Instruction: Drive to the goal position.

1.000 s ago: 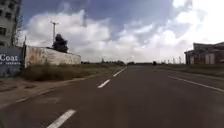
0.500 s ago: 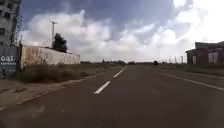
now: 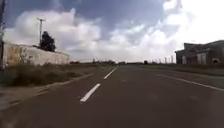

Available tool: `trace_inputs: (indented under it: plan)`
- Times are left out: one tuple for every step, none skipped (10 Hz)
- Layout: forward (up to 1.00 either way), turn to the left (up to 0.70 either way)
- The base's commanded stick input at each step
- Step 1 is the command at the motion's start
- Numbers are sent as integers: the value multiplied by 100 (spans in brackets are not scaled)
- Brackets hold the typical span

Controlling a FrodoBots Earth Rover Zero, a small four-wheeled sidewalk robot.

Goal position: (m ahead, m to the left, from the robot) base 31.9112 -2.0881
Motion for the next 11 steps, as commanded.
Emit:
trace_inputs:
  plan:
    - [100,0]
    - [100,0]
    - [100,0]
    - [100,0]
    - [100,0]
    - [100,0]
    - [100,0]
    - [100,0]
    - [100,0]
    - [100,0]
    - [100,0]
